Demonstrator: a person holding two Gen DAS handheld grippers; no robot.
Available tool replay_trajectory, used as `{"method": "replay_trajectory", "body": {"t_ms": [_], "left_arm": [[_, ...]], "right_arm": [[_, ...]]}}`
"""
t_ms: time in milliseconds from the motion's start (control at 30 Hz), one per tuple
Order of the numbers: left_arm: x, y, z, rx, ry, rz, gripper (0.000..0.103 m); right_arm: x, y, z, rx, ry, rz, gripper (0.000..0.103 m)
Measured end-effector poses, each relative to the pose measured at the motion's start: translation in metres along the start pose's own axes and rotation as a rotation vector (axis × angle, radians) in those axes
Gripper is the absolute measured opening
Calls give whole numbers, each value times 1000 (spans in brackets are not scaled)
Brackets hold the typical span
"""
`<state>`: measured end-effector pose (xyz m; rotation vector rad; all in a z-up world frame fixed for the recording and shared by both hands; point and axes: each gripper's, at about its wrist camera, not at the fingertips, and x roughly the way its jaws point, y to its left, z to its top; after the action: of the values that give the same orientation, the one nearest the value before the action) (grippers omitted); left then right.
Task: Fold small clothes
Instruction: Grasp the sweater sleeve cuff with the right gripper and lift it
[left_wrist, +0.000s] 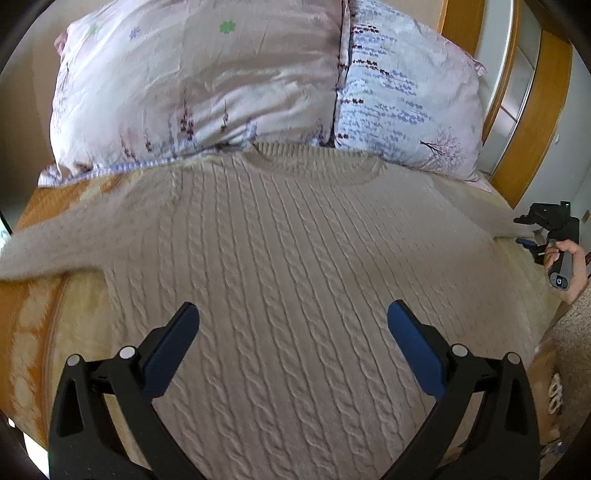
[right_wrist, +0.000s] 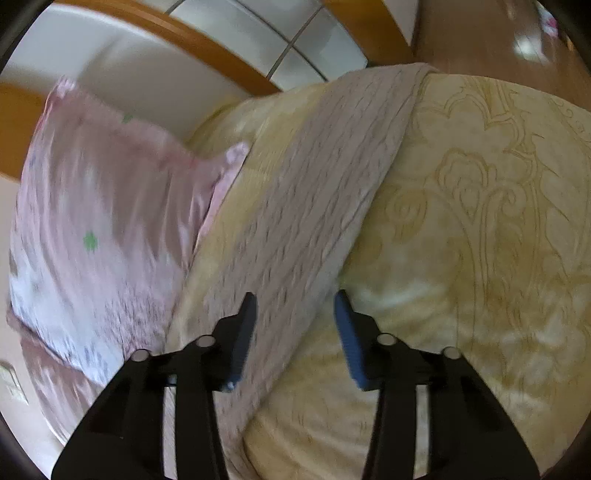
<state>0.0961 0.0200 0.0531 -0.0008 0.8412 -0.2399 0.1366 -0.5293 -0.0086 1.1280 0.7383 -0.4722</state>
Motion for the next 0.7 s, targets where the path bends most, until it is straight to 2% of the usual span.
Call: {"method": "replay_trajectory", "body": {"t_ms": [100, 433, 567, 700], "left_arm": [[2, 5, 10, 7, -3, 23, 101], [37, 29, 32, -81, 73, -34, 101], [47, 39, 37, -143, 88, -82, 101], [51, 53, 40, -242, 89, -167, 101]], "right_arm": [[-3, -6, 8, 19, -31, -4, 40], [0, -14, 19, -10, -88, -23, 11], [-10, 13, 14, -158, -162, -36, 10], [-32, 55, -2, -321, -232, 9, 9]]}}
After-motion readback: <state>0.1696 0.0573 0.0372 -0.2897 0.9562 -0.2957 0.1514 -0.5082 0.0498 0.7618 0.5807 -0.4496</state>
